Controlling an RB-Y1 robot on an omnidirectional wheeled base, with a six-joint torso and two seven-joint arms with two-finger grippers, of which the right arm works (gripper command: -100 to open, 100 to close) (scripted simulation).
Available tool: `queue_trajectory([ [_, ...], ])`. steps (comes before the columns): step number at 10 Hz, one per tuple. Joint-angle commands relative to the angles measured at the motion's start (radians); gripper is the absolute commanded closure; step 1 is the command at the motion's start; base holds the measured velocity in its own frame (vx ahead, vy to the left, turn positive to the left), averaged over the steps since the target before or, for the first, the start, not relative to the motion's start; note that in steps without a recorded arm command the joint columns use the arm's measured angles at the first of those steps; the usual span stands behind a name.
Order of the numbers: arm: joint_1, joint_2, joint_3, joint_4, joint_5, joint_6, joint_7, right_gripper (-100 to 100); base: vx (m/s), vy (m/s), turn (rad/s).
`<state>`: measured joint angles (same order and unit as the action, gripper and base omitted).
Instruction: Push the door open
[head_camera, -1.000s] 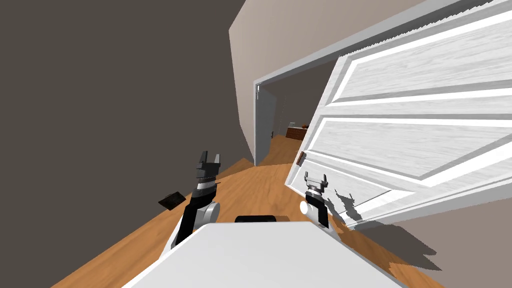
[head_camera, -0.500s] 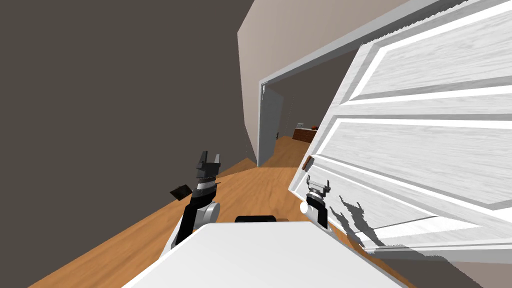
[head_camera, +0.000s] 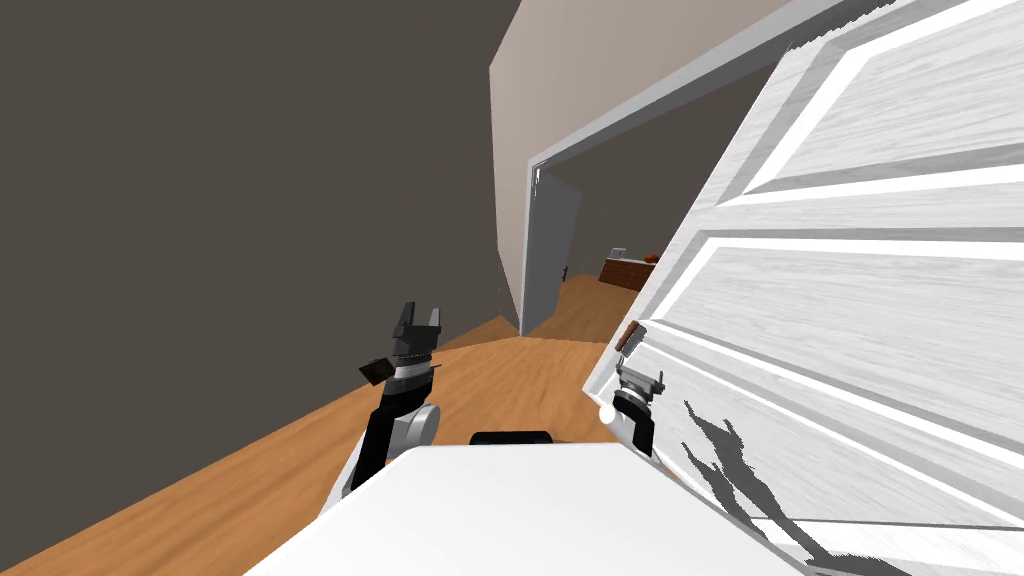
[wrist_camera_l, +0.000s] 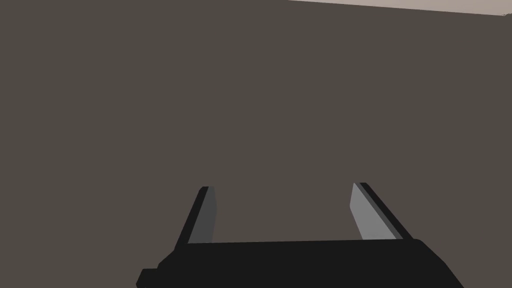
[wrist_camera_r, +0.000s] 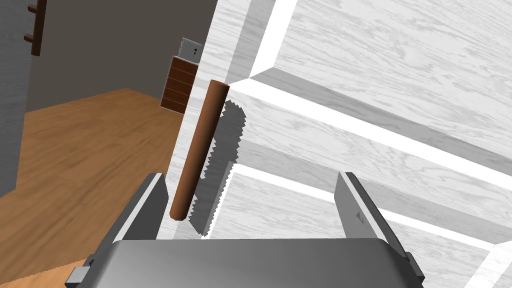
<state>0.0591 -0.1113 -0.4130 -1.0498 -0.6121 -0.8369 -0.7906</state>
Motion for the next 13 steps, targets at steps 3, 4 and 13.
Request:
queue_trajectory([
  [3, -0.027, -0.009, -0.023, 0.085, -0.035, -0.021, -0.065, -100, 0.022, -0.065, 0.096],
  [4, -0.038, -0.009, -0.032, 0.112, -0.047, -0.027, -0.085, -100, 0.033, -0.083, 0.203],
  [13, -0.129, -0.015, -0.106, 0.345, -0.155, -0.074, -0.253, -100, 0.027, -0.099, 0.163],
])
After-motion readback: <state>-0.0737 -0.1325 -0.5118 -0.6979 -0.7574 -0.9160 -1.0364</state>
